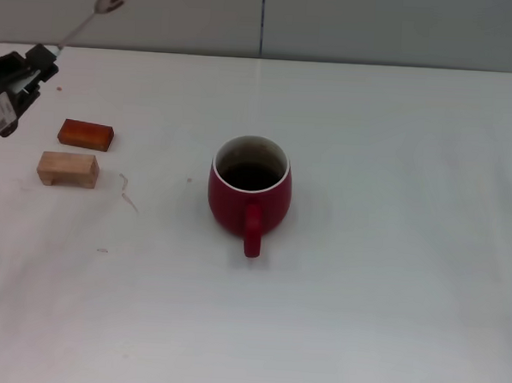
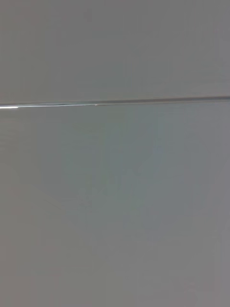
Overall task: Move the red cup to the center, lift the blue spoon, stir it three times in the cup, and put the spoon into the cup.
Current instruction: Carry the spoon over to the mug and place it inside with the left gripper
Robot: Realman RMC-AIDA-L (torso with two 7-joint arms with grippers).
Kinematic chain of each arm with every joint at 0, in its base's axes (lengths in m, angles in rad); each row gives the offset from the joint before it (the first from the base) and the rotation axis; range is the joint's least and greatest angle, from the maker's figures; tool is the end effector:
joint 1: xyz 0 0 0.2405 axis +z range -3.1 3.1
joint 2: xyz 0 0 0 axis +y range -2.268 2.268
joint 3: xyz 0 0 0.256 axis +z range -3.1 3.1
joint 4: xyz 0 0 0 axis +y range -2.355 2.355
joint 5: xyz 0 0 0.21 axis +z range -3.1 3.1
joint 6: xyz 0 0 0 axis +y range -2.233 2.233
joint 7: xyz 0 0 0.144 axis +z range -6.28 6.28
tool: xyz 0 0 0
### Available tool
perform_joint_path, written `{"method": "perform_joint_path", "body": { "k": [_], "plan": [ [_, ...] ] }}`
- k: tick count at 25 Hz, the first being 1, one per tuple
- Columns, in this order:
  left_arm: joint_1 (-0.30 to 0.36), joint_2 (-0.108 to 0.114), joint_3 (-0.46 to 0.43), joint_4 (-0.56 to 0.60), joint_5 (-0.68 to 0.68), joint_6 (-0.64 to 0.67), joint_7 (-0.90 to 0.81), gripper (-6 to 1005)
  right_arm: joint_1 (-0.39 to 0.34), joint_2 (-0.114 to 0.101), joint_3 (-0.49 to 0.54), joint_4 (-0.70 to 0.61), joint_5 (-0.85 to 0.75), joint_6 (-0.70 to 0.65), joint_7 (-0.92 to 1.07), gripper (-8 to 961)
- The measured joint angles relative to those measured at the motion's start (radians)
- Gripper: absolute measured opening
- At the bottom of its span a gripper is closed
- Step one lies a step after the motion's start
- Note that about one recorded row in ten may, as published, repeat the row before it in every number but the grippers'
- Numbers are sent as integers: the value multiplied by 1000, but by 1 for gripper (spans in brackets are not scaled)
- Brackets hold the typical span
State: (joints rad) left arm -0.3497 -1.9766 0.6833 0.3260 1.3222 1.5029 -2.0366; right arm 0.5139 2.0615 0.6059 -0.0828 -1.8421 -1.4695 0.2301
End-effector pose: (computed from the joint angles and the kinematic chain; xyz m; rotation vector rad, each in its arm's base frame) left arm -0.3287 0.3046 0.0550 -1.6644 -1.7591 -1.5962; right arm 0.3353 0.3324 0.0680 -1.3385 0.3125 0.7864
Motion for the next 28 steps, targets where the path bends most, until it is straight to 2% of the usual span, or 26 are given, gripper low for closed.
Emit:
{"method": "perform_joint_path", "body": {
  "k": [3,4,7,9,14,18,23,28],
  "plan": [
    [-25,25,6,17,55,31,-74,166,0,0,0,0,0,0,0,560],
    [-40,39,7,39,89,65,-118,166,0,0,0,0,0,0,0,560],
    [-54,46,7,72,127,103,-154,166,-2,0,0,0,0,0,0,559],
    [-71,45,7,153,193,165,-207,166,-7,0,0,-1,0,0,0,558],
    [-112,37,9,257,295,270,-257,165,-10,2,0,-4,0,-10,0,559],
    [-144,32,10,294,361,311,-272,166,-11,3,0,-5,0,-11,0,559],
    [-175,30,10,320,451,304,-283,166,-14,4,-2,-5,0,-13,0,560],
    [-203,39,5,343,531,273,-292,165,-23,5,-3,-3,0,-19,0,559]
  ]
}}
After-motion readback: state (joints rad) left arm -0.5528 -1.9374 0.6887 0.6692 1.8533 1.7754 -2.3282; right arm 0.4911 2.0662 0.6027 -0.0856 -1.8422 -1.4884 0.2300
